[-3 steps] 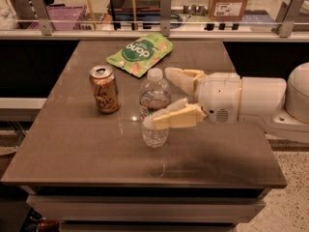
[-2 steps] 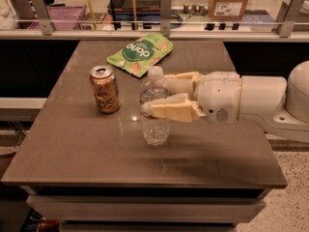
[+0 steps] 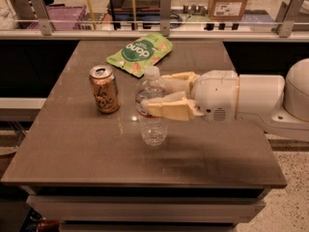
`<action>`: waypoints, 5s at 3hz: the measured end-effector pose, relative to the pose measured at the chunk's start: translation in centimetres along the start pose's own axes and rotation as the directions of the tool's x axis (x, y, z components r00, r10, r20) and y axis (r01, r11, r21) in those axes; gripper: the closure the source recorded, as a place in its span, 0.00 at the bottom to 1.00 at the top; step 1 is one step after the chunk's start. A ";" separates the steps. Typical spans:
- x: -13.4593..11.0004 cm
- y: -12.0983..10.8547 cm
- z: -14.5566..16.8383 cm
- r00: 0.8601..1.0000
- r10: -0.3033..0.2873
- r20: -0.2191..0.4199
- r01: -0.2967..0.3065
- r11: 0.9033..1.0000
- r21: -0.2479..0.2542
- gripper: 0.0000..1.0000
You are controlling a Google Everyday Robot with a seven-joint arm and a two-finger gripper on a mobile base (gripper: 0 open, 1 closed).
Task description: Move water bottle near green rice chip bag
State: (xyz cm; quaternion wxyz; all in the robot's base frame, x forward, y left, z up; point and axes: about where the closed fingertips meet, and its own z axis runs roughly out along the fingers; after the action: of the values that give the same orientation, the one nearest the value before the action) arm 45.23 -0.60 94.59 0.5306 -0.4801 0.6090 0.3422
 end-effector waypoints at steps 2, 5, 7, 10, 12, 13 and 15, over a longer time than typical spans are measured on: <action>-0.2 0.1 0.1 1.000 -0.004 -0.001 0.004 1.000 -0.002 1.00; -2.5 -5.5 -1.3 0.997 -0.044 -0.061 0.048 0.997 0.068 1.00; -3.9 -11.9 -2.7 0.999 -0.011 -0.040 0.022 0.960 0.280 1.00; -3.9 -20.9 -0.9 1.000 -0.012 0.013 0.005 0.891 0.454 1.00; -1.5 -23.9 2.4 0.999 0.001 0.038 -0.021 0.851 0.525 1.00; 0.2 -24.1 3.3 0.999 0.037 0.020 -0.042 0.844 0.534 1.00; 3.1 -24.3 2.9 0.994 0.112 -0.012 -0.086 0.827 0.555 1.00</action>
Offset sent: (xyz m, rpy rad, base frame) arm -0.0009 0.0016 0.0012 -0.0020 -0.0026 0.0024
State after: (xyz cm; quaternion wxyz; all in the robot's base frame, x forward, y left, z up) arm 69.26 -6.04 93.26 0.6149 -0.2812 0.7175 0.1677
